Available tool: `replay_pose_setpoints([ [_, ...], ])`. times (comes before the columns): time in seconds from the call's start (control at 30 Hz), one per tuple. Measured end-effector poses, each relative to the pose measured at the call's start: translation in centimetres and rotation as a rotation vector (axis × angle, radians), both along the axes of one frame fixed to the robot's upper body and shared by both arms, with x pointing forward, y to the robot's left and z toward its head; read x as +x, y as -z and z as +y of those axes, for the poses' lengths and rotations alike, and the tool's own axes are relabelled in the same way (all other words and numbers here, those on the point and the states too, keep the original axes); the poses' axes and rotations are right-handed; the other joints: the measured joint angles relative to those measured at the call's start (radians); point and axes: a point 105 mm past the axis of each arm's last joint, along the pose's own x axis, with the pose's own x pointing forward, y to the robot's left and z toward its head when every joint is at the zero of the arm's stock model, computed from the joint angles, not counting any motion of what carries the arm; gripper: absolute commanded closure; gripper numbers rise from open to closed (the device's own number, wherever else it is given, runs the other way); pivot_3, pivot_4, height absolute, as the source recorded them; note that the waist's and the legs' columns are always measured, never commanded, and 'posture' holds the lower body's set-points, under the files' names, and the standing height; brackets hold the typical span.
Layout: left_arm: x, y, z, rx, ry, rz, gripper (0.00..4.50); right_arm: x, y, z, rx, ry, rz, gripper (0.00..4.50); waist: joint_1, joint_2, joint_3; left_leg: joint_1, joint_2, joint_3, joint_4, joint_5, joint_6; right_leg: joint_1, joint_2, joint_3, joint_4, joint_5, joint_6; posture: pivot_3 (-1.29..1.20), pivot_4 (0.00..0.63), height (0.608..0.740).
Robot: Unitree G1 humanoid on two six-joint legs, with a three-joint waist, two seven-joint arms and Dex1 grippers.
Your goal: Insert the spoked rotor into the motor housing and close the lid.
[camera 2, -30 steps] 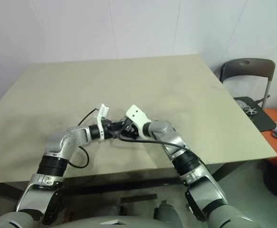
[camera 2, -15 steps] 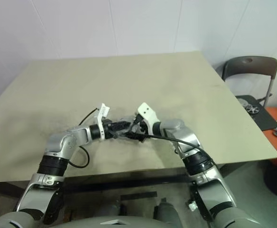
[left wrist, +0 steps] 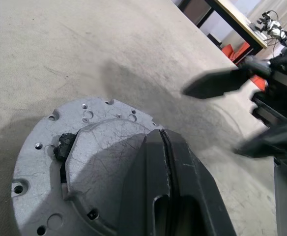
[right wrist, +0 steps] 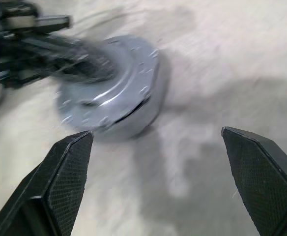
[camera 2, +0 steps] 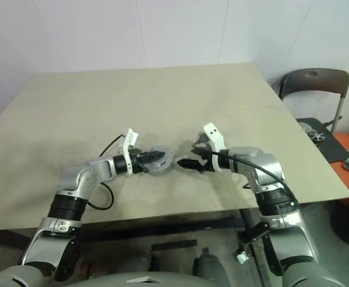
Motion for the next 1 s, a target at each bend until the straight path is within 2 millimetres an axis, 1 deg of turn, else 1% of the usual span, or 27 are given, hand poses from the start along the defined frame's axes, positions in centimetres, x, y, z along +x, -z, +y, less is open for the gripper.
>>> replay_pose_setpoints([
  [0.03, 0.0, 0.0, 0.1, 0.003, -0.001, -0.001, 4.5, -0.5, 0.5, 0.1, 0.029, 0.009, 0.061, 0.12, -0.001, 0.0, 0.0, 0.0, 0.0, 0.0, 0.0, 0.0, 0.0, 0.0, 0.0, 0.0, 0.001, 0.0, 0.0, 0.0, 0.0, 0.74],
  [0.1, 0.1, 0.0, 0.3, 0.006, -0.005, -0.001, 4.5, -1.1, 0.7, 0.8, 0.095, 0.022, 0.147, 0.12, -0.005, 0.0, 0.0, 0.0, 0.0, 0.0, 0.001, 0.0, 0.0, 0.0, 0.0, 0.001, 0.002, 0.0, 0.0, 0.0, 0.0, 0.74],
  [0.2, 0.1, 0.1, 0.5, 0.009, -0.009, 0.002, 4.5, -1.9, 0.1, 2.5, 0.275, 0.039, 0.302, 0.12, -0.006, 0.0, 0.0, 0.001, 0.0, 0.0, 0.002, 0.0, 0.0, 0.0, 0.001, 0.001, 0.004, 0.0, 0.0, 0.0, 0.0, 0.74],
  [0.27, 0.1, 0.1, 0.8, 0.014, -0.011, 0.002, 4.5, -1.9, 0.1, 3.0, 0.338, 0.07, 0.371, 0.12, -0.005, 0.0, 0.0, 0.002, 0.0, 0.001, 0.003, 0.0, 0.0, 0.0, 0.001, 0.001, 0.005, 0.0, 0.0, 0.0, 0.0, 0.74],
  [0.37, 0.2, 0.0, 1.4, 0.02, -0.022, 0.001, 4.5, -1.5, 0.9, 2.9, 0.387, 0.138, 0.442, 0.12, -0.005, 0.0, 0.0, 0.002, 0.0, 0.001, 0.003, 0.0, 0.0, 0.0, 0.0, 0.002, 0.006, 0.0, 0.0, 0.0, 0.0, 0.74],
  [0.5, 0.3, -0.1, 2.6, 0.032, -0.047, -0.003, 4.5, -1.3, 1.8, 3.3, 0.382, 0.182, 0.476, 0.12, -0.011, 0.0, 0.0, 0.001, 0.0, 0.002, 0.003, 0.0, 0.0, -0.002, 0.0, 0.004, 0.009, 0.0, 0.0, 0.0, 0.0, 0.74],
  [0.63, 0.3, -0.1, 3.2, 0.041, -0.058, -0.002, 4.5, -1.1, 2.1, 3.9, 0.366, 0.195, 0.468, 0.12, -0.023, 0.0, 0.0, 0.003, 0.0, 0.003, 0.004, 0.0, 0.0, -0.003, 0.001, 0.007, 0.013, 0.0, 0.0, 0.0, 0.0, 0.74],
  [0.7, 0.3, 0.1, 3.4, 0.042, -0.062, 0.002, 4.5, -1.0, 2.3, 4.4, 0.359, 0.2, 0.462, 0.12, -0.026, -0.001, 0.0, 0.005, 0.0, 0.003, 0.005, 0.0, 0.0, -0.001, 0.001, 0.009, 0.015, 0.0, 0.0, 0.0, 0.0, 0.74],
  [0.8, 0.3, 0.3, 3.4, 0.044, -0.066, 0.011, 4.5, -0.9, 2.5, 5.2, 0.352, 0.201, 0.46, 0.12, -0.03, -0.002, 0.0, 0.014, 0.0, 0.003, 0.004, 0.0, 0.0, 0.004, 0.005, 0.013, 0.015, 0.0, 0.0, 0.0, 0.0, 0.74],
  [0.93, 0.3, 0.3, 3.4, 0.043, -0.067, 0.012, 4.5, -0.5, 2.5, 6.6, 0.348, 0.204, 0.454, 0.12, -0.039, -0.002, 0.001, 0.017, 0.0, 0.001, 0.004, 0.0, 0.0, 0.002, 0.011, 0.021, 0.017, 0.001, -0.002, 0.0, 0.0, 0.74],
  [1.0, 0.3, 0.4, 3.3, 0.042, -0.066, 0.012, 4.5, -0.3, 2.6, 7.3, 0.337, 0.201, 0.453, 0.12, -0.05, -0.003, 0.0, 0.018, 0.0, 0.001, 0.003, 0.0, 0.0, 0.002, 0.012, 0.022, 0.018, 0.001, -0.002, 0.0, 0.0, 0.74],
])
